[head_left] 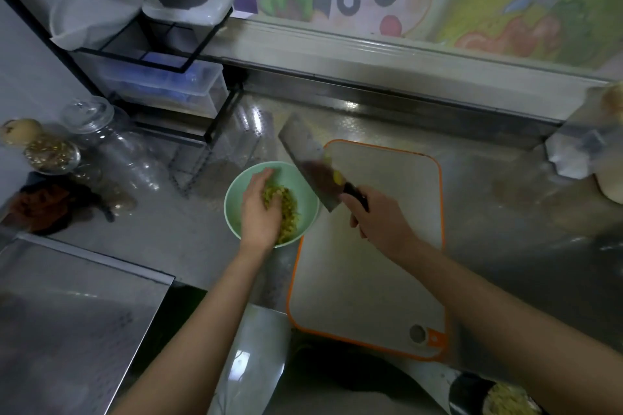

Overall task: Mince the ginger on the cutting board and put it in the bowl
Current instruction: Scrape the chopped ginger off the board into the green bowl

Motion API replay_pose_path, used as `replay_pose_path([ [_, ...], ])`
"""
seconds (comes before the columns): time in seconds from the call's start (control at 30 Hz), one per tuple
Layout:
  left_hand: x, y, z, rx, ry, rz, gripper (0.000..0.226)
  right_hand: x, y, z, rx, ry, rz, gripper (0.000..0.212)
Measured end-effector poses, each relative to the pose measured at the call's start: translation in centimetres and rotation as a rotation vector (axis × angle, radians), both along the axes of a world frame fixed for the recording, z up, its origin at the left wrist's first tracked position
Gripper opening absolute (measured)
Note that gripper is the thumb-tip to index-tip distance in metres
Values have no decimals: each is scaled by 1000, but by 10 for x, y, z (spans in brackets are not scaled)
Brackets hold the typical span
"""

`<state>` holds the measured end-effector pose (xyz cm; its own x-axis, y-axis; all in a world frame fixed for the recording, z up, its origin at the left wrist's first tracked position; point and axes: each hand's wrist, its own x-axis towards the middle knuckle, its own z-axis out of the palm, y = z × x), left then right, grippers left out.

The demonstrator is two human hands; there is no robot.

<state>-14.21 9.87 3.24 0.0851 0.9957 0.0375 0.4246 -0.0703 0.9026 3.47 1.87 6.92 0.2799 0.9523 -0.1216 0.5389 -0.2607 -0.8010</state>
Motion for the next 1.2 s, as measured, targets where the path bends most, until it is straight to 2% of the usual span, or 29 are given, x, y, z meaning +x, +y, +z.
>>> replay_pose_path([
  [0.1,3,-7,7,275,114,-72,49,-2,-9,-4,57,-420,130,32],
  [0.17,3,-9,15,426,171,-123,46,-3,-12,-8,197,-659,169,37],
  [0.23,4,-10,22,481,224,-242,43,-5,-13,-10,313,-822,209,40],
  [0.3,4,-12,23,484,318,-447,44,-4,-13,-13,377,-891,261,48],
  [0.33,3,-13,22,478,383,-550,47,-3,-13,-14,394,-904,282,53],
  [0.4,0,-15,18,426,497,-700,69,-2,-14,-13,422,-932,313,57],
  [0.47,-5,-14,12,353,561,-762,88,0,-16,-12,448,-947,345,55],
  [0.5,-8,-12,10,326,573,-767,90,0,-17,-10,451,-945,358,53],
  [0.6,-16,-4,3,239,579,-716,76,1,-20,-8,458,-931,360,53],
  [0.73,-30,9,-10,64,607,-546,54,3,-24,-7,449,-931,362,52],
  [0.83,-35,15,-12,-37,714,-420,52,6,-28,-7,428,-910,348,51],
  [0.93,-32,14,-9,60,687,-400,55,12,-31,-12,393,-861,312,48],
  [1.0,-27,8,-4,167,566,-501,65,16,-32,-14,375,-836,296,48],
  [1.07,-19,2,-5,231,548,-609,71,18,-33,-14,364,-820,291,49],
  [1.2,-12,5,-12,97,566,-482,52,24,-41,-19,336,-819,255,48],
])
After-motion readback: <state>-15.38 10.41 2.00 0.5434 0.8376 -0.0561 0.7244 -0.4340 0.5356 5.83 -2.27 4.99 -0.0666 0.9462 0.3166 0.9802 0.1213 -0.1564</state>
